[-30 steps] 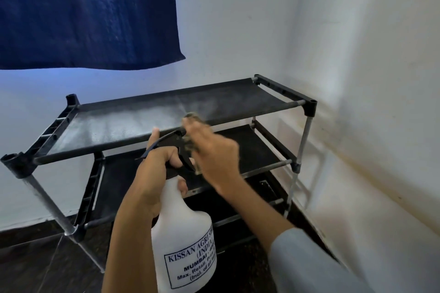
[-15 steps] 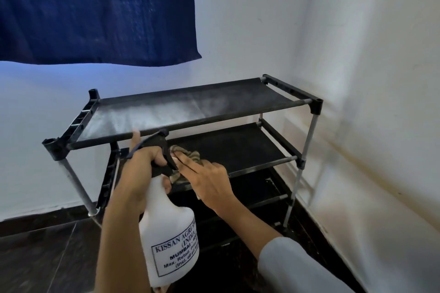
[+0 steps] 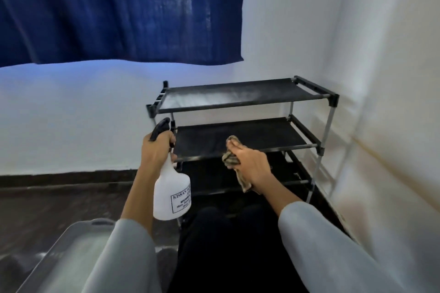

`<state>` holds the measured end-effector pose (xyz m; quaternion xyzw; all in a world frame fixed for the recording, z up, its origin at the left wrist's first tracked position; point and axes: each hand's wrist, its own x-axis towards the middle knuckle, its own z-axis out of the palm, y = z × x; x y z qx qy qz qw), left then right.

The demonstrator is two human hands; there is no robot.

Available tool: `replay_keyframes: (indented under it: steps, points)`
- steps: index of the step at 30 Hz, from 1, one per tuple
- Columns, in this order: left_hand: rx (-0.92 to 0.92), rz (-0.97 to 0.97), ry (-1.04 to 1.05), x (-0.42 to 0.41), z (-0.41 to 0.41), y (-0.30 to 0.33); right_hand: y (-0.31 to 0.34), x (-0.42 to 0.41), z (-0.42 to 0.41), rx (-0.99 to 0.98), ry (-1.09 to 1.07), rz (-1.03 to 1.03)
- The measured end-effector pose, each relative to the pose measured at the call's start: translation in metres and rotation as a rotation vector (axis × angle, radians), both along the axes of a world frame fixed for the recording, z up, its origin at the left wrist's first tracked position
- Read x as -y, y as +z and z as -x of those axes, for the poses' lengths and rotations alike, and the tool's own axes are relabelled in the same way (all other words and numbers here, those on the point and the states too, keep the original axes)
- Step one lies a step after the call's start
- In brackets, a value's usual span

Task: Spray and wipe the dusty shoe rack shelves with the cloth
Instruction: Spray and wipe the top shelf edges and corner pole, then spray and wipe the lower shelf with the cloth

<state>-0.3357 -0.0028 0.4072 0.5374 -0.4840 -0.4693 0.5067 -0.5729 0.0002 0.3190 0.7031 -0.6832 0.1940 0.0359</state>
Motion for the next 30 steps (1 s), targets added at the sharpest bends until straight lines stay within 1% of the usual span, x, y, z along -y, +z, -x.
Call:
replay_keyframes:
  steps: [2, 4, 8, 11, 14, 18, 21, 23, 26, 30]
  points:
    - [0.074, 0.016, 0.007, -0.005, -0.017, -0.008, 0.0, -0.005, -0.007, 0.016, 0.008, -0.02]
    - [0.126, -0.01, 0.011, -0.006, -0.033, -0.019, 0.001, -0.006, -0.015, 0.008, 0.038, -0.065]
    - [0.111, -0.099, 0.011, 0.004, -0.056, -0.047, -0.004, 0.01, -0.032, -0.052, 0.119, -0.095]
    - [0.135, -0.151, -0.023, 0.02, -0.06, -0.074, -0.018, 0.032, -0.043, 0.055, 0.223, -0.136]
    - [0.205, -0.196, -0.053, 0.038, -0.053, -0.1, -0.042, 0.055, -0.051, -0.019, 0.25, -0.081]
    - [0.276, -0.3, -0.078, 0.061, -0.037, -0.126, -0.067, 0.074, -0.053, -0.03, 0.232, -0.11]
    - [0.322, -0.358, -0.074, 0.075, -0.022, -0.141, -0.077, 0.08, -0.04, 0.064, 0.188, -0.062]
    - [0.32, -0.382, -0.087, 0.08, -0.012, -0.145, -0.083, 0.079, -0.026, 0.129, 0.143, -0.011]
    - [0.278, -0.384, -0.114, 0.083, 0.0, -0.147, -0.092, 0.073, -0.005, 0.181, 0.081, 0.029]
    - [0.241, -0.329, -0.121, 0.08, 0.019, -0.143, -0.1, 0.058, 0.021, 0.195, 0.033, 0.035]
